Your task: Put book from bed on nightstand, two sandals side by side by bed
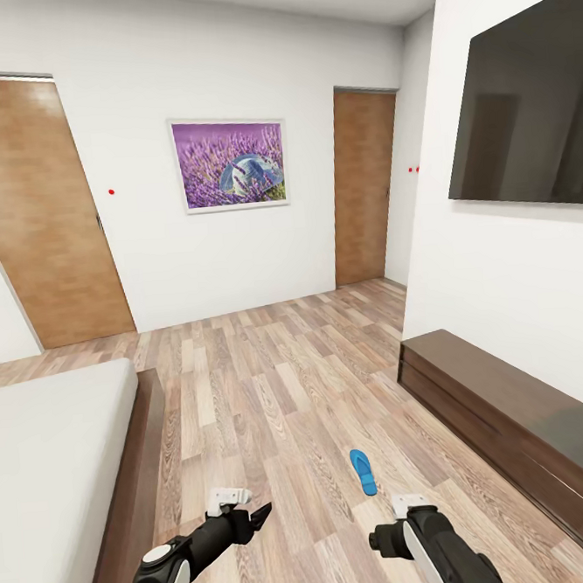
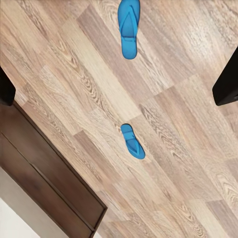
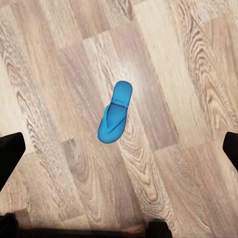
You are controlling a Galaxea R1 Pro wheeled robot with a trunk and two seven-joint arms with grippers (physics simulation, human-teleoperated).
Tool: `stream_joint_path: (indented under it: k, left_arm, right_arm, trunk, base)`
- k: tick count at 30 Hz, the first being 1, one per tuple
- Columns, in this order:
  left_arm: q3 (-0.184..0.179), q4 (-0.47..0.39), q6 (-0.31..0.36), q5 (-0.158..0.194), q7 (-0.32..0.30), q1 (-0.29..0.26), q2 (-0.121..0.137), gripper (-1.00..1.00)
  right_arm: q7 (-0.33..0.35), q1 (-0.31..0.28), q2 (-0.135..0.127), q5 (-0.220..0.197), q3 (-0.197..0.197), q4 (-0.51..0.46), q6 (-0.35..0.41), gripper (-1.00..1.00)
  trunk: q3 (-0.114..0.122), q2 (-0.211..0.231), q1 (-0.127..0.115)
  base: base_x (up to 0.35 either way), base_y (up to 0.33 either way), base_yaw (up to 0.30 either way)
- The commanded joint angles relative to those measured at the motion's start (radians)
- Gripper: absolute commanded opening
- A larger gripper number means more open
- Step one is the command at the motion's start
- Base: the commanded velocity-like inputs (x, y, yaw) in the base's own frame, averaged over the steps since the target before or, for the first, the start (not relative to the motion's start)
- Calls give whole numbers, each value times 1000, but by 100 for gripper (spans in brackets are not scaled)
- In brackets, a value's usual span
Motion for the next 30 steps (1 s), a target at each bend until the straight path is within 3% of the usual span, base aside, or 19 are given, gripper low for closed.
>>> stream_joint_path:
  k: [1,30]
  left_arm:
    - [0,-1,9,11,-1,0,0,100]
    - [1,-1,9,11,-1,0,0,100]
  right_arm:
    - [-3,-1,1,-1,-2,-1,4,100]
    - [3,-1,2,-2,-7,1,1,100]
  trunk:
    - [-1,-1,0]
    - [-1,-1,0]
  base:
    - [0,0,0]
    - [0,0,0]
